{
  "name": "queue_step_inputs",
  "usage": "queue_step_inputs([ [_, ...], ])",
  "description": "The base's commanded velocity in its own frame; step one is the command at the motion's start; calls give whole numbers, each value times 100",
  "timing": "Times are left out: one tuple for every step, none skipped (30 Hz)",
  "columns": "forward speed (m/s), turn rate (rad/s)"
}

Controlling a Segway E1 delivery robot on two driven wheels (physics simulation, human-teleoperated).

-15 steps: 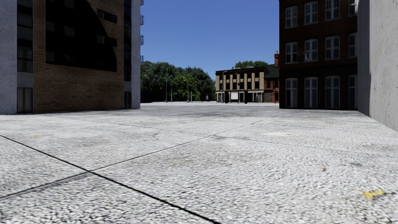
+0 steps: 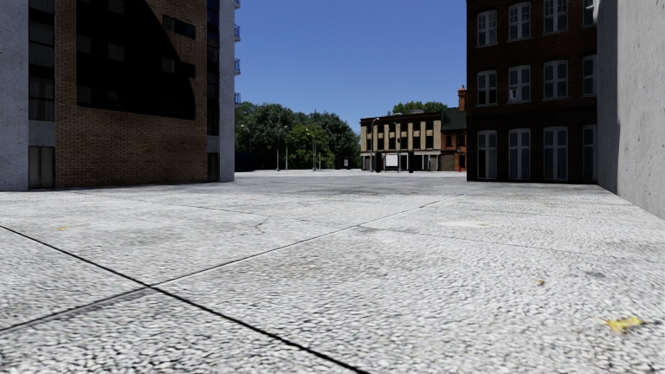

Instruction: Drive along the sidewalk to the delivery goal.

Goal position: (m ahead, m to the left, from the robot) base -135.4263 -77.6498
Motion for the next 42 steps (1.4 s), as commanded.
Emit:
queue_step_inputs([
  [0, 0],
  [0, 0],
  [0, 0],
  [0, 0],
  [0, 0],
  [0, 0],
  [0, 0],
  [0, 0],
  [0, 0],
  [0, 0],
  [0, 0],
  [0, 0],
  [0, 0],
  [0, 0],
  [0, 0],
  [0, 1],
  [0, 10],
  [0, 16],
  [14, 18],
  [29, 23],
  [35, 24],
  [38, 26],
  [40, 28],
  [41, 28],
  [41, 28],
  [44, 28],
  [46, 32],
  [49, 38],
  [51, 40],
  [52, 40],
  [53, 40],
  [53, 40],
  [53, 40],
  [53, 40],
  [53, 40],
  [55, 40],
  [57, 40],
  [59, 40],
  [60, 40],
  [61, 41],
  [62, 42],
  [63, 48],
])
